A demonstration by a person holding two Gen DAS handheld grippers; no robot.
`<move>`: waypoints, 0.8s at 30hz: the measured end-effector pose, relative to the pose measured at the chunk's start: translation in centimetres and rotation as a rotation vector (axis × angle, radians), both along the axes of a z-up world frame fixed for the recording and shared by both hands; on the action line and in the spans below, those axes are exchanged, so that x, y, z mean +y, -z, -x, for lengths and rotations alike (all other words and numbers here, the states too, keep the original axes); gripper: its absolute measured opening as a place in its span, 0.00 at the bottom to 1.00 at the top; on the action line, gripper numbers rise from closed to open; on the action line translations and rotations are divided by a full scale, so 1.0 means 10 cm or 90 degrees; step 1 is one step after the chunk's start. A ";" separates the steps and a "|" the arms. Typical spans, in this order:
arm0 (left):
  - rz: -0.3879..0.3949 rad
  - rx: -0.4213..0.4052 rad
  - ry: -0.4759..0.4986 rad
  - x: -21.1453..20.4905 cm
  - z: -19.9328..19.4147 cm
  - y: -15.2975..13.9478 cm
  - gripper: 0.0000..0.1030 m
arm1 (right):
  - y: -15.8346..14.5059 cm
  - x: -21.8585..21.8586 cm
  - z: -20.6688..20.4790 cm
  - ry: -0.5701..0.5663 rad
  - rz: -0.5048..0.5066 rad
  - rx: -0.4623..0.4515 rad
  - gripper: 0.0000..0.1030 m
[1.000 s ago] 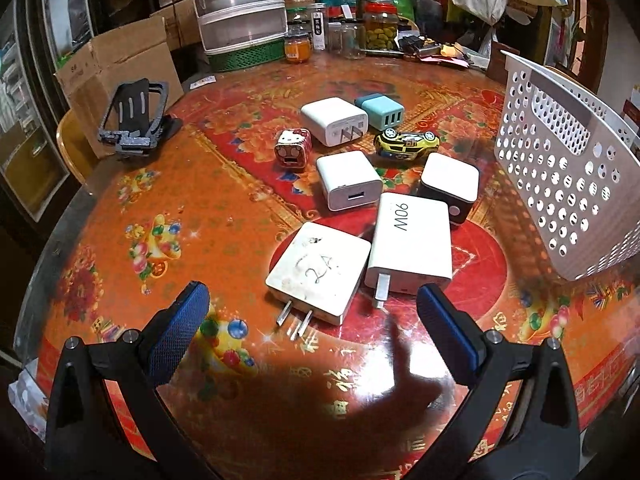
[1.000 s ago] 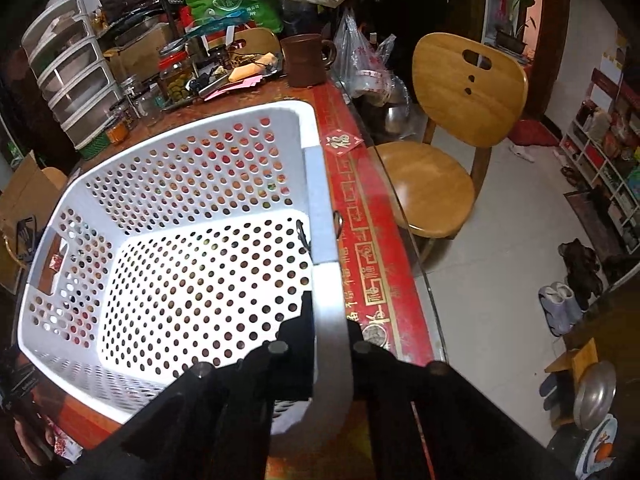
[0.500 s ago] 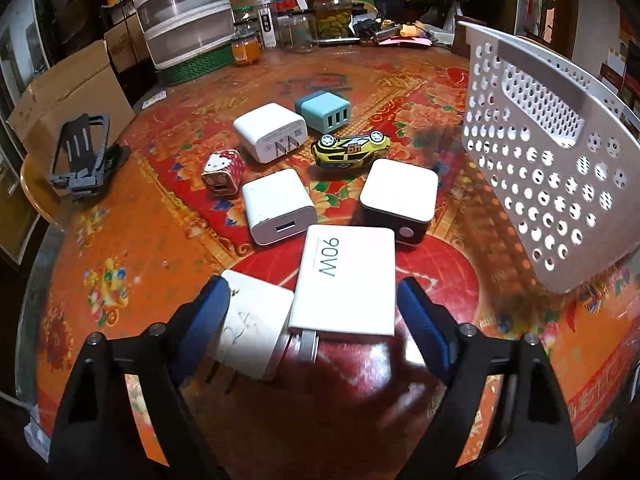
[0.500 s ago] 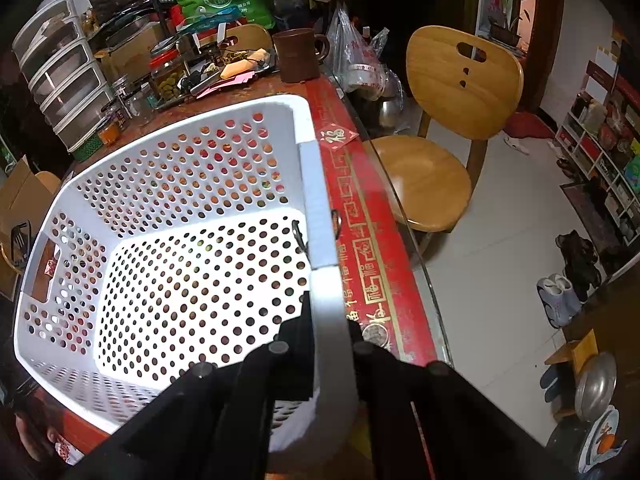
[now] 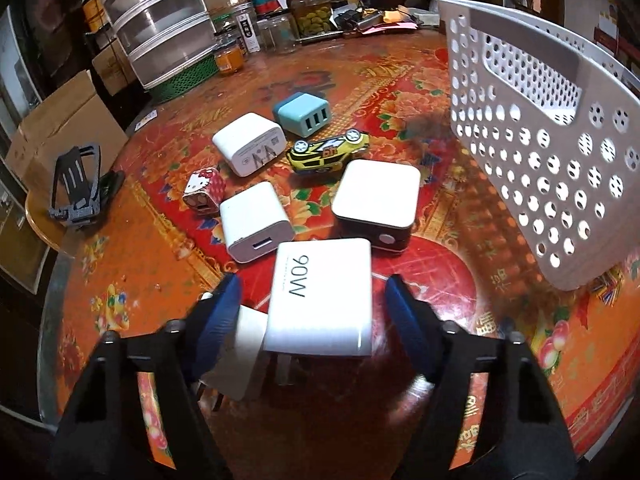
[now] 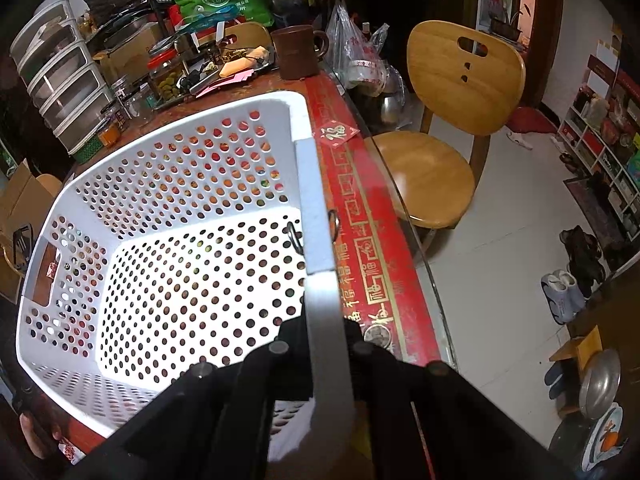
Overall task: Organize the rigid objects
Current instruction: 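Grasp the large white charger with the left tool while the right tool holds the basket, then carry the large white charger into the basket and open the left tool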
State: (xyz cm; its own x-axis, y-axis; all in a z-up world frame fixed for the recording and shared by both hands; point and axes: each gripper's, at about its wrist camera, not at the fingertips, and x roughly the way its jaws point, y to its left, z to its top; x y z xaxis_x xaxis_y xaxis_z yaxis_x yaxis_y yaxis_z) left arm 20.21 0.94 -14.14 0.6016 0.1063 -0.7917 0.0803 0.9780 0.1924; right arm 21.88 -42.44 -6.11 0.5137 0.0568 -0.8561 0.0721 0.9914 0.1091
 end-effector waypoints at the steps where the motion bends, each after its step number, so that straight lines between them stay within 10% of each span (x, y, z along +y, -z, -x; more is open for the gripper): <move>1: 0.006 0.006 0.006 -0.01 0.01 0.00 0.51 | 0.00 0.00 0.00 0.000 0.000 0.000 0.02; 24: 0.057 -0.040 -0.017 0.12 0.11 -0.18 0.47 | 0.02 0.01 -0.01 0.000 -0.004 0.004 0.02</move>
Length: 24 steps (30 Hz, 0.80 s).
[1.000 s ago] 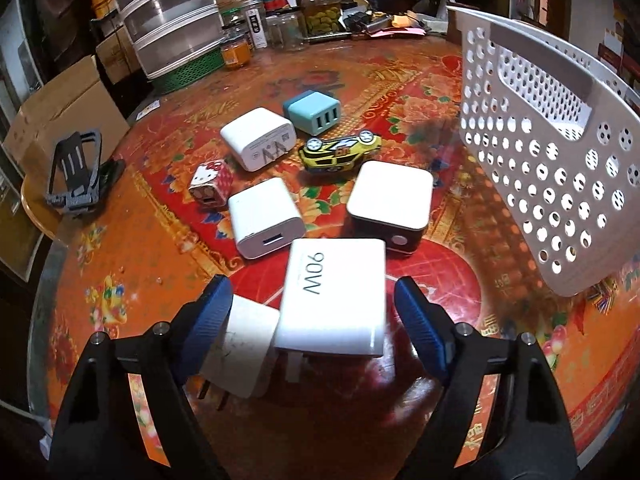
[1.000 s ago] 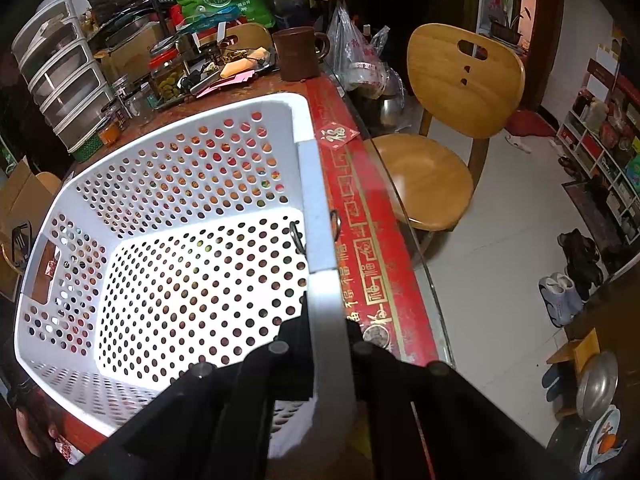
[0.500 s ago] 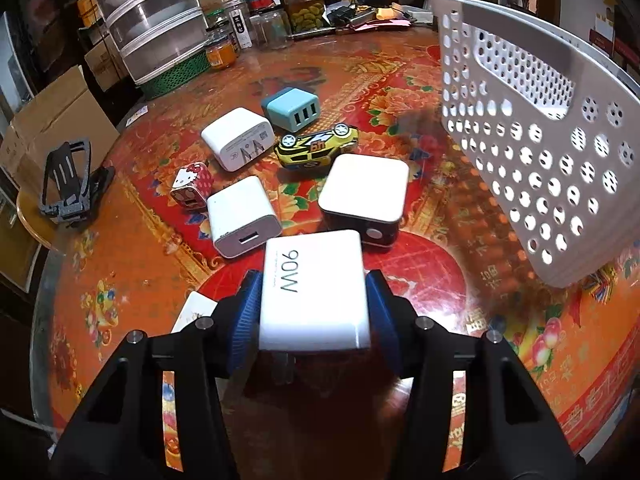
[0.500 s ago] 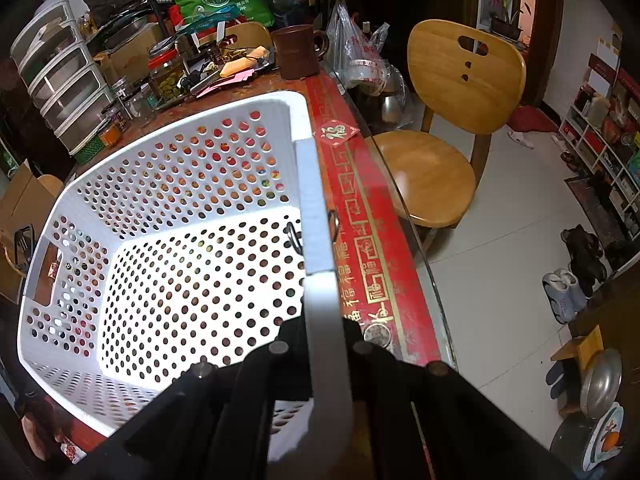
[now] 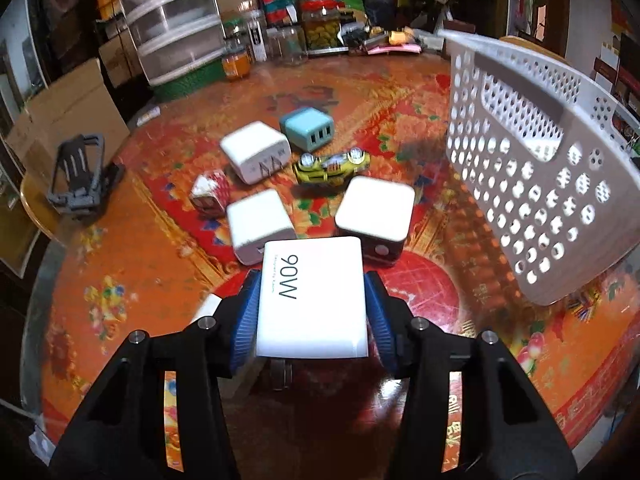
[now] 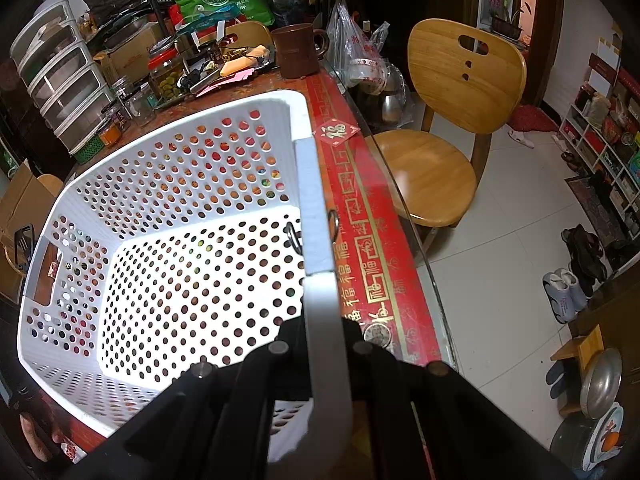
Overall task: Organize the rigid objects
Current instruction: 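Carry the large white charger into the basket and open the left tool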
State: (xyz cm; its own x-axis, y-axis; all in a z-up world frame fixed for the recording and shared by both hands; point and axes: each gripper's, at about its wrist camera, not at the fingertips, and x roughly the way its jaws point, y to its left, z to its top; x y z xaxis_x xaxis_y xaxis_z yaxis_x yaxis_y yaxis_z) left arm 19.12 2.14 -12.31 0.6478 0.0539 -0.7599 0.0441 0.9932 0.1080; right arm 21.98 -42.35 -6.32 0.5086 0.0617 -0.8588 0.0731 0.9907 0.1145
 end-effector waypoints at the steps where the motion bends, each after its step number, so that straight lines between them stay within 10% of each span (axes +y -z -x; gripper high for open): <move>1: -0.002 -0.007 -0.001 0.00 0.02 -0.05 0.47 | 0.00 -0.01 0.00 0.000 -0.001 0.000 0.02; 18: -0.038 -0.147 0.108 -0.69 -0.14 -1.50 0.47 | 0.01 0.00 -0.01 -0.001 -0.006 0.002 0.02; 24: -0.072 -0.136 0.207 -1.37 -0.37 -1.56 0.47 | 0.02 -0.01 -0.02 0.000 -0.008 0.006 0.02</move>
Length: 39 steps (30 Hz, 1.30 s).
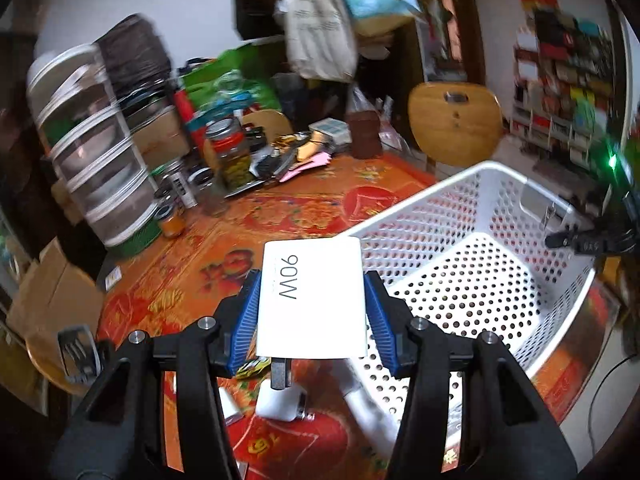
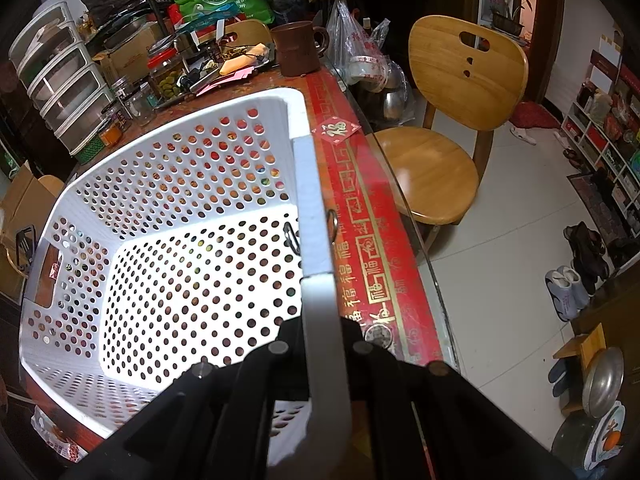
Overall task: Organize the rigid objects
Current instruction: 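Carry the large white charger into the basket and open the left tool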
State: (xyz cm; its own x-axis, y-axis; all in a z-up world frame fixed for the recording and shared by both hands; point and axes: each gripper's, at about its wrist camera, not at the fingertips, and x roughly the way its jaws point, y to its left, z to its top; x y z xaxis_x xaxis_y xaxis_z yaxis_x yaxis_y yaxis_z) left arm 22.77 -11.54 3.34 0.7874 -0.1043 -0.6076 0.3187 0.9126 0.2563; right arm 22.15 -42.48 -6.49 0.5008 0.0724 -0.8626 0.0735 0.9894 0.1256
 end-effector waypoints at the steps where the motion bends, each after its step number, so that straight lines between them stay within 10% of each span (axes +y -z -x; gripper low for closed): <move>1: -0.018 0.004 0.003 -0.10 -0.05 0.05 0.47 | 0.00 0.00 0.00 0.001 0.000 0.001 0.02; 14: -0.165 0.090 0.015 -0.69 -0.28 0.71 0.47 | 0.00 -0.02 0.00 -0.001 -0.001 0.002 0.02; 39: -0.183 0.099 0.011 -0.73 -0.35 0.94 0.47 | -0.01 -0.03 0.00 -0.001 -0.001 0.004 0.02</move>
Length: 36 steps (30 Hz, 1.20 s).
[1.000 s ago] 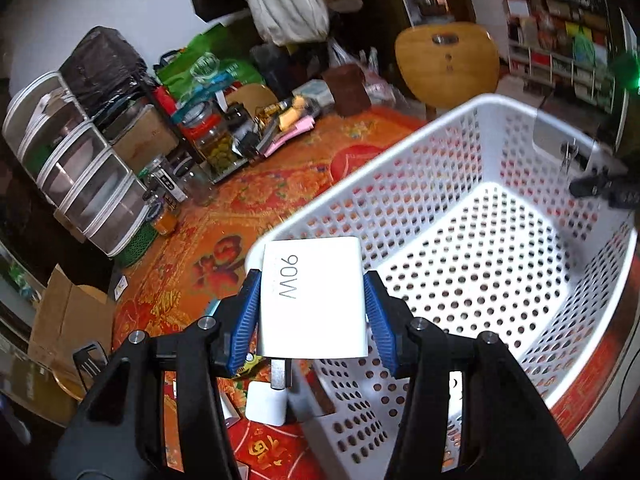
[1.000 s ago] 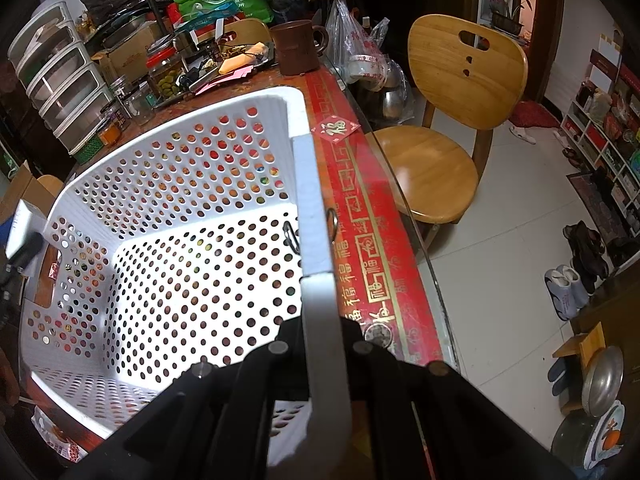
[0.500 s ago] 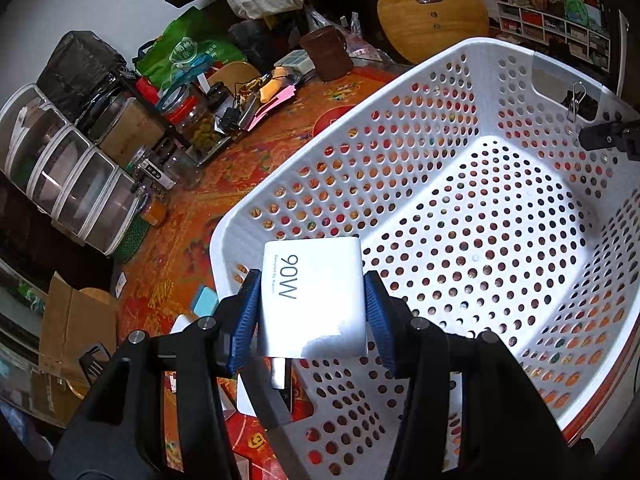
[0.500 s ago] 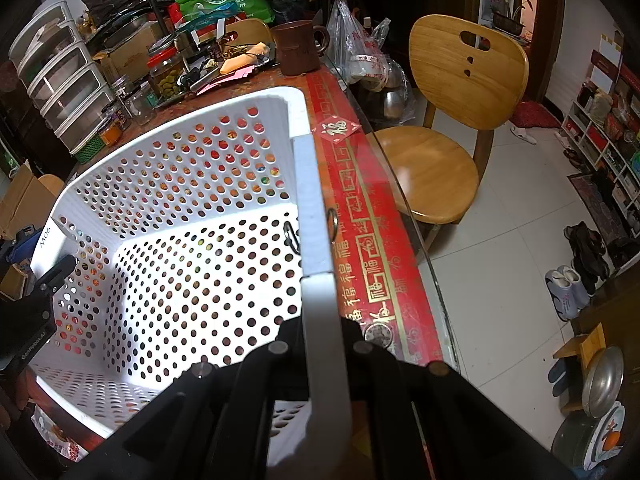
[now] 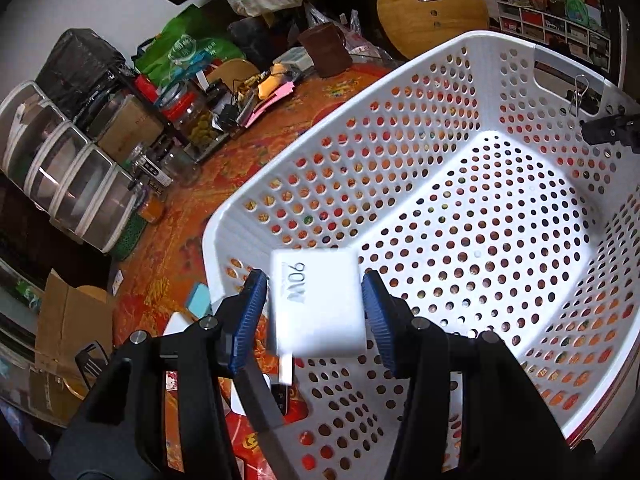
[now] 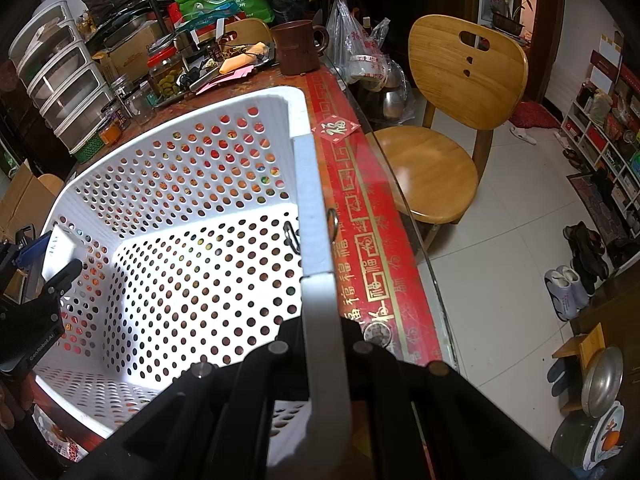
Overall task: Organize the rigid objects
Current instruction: 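Carry the large white charger into the basket and open the left tool, then move the left tool back to the white charger on the table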
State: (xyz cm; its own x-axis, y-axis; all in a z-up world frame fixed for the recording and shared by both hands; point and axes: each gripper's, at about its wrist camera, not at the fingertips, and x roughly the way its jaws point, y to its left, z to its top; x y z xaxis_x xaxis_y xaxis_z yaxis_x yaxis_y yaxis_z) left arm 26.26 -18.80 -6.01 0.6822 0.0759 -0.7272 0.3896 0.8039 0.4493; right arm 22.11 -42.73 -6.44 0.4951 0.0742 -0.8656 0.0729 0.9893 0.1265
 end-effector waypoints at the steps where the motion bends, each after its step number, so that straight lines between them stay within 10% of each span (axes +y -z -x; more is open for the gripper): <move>1: -0.010 -0.012 -0.004 0.00 0.01 -0.01 0.50 | 0.00 0.00 0.00 0.000 0.000 0.000 0.02; 7: -0.014 -0.062 0.000 0.05 0.10 -0.11 0.94 | 0.00 -0.02 0.01 0.003 -0.001 0.002 0.03; 20: 0.065 -0.152 -0.102 1.09 0.15 -0.95 1.00 | -0.01 -0.04 0.03 0.008 0.003 0.001 0.02; 27: 0.137 0.006 -0.272 2.38 -0.66 -0.39 0.99 | -0.02 -0.06 0.02 0.008 -0.001 0.000 0.02; 36: 0.206 0.181 -0.322 2.67 -1.35 0.64 0.94 | -0.01 -0.06 0.00 0.009 0.001 0.004 0.02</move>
State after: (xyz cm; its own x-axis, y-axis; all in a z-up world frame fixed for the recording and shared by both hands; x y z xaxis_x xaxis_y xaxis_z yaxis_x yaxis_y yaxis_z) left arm 39.75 7.87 -12.41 0.3979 0.0832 -0.9136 -0.0030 0.9960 0.0894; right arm 22.15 -43.38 -6.32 0.4902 0.0659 -0.8691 0.0876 0.9884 0.1243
